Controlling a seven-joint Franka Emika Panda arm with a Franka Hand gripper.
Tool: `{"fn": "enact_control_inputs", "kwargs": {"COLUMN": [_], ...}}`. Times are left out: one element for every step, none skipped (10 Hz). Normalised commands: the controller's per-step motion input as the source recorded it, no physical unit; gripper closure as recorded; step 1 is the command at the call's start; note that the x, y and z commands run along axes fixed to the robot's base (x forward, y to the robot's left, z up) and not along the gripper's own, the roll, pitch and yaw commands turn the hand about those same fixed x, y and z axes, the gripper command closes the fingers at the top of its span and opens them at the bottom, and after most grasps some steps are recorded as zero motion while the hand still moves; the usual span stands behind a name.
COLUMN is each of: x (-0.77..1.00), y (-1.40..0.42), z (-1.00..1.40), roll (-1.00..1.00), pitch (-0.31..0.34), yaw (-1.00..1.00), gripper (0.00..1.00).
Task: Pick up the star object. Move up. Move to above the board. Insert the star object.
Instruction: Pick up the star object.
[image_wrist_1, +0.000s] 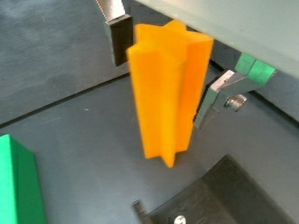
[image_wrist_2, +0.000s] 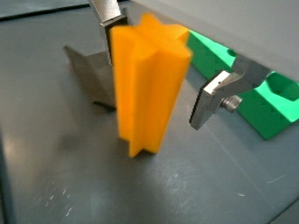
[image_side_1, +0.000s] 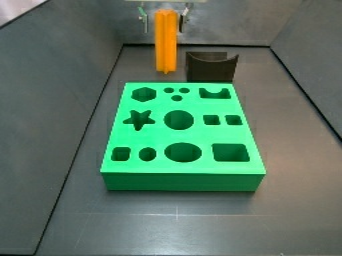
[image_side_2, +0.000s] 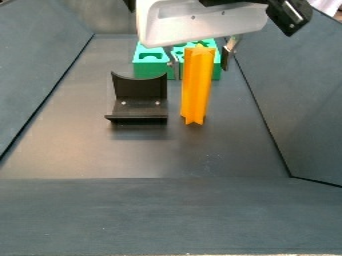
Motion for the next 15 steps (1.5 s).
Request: {"fn": "enact_control_inputs", "kwargs": {"x": [0.00,-0.03,0.00,0.02,0.04,0.00,0.00,0.00,0.00,0.00,0.00,0.00,0.00,0.00,0.00], "y": [0.14,0.00,0.00,-0.07,-0.11,-0.07,0.00,0.00,0.00,0.00,0.00,0.00,0.00,0.00,0.00], "z": [-0.09,-0.04,0.00,0.00,0.00,0.00,-0.03,-0.03,0.00,0.00,0.00,0.00,0.00,0.00,0.00], "roll": [-0.03,0.00,0.00,0.00,0.00,0.00,0.00,0.00,0.00,0.00,0.00,0.00,0.00,0.00,0.00], "pitch": [0.000,0.000,0.000,0.010,0.019,0.011,0.000,0.000,0.000,0.000,0.000,0.000,0.000,0.000,0.000], "yaw": [0.49,0.09,0.03,0.03,0.09,0.14,0.22,0.25,0.21,0.00,0.00,0.00,0.00,0.00,0.00], "gripper": [0.00,0.00,0.00,0.00,0.00,0.00,0.00,0.00,0.00,1.00,1.00,1.00,1.00,1.00,1.00]}}
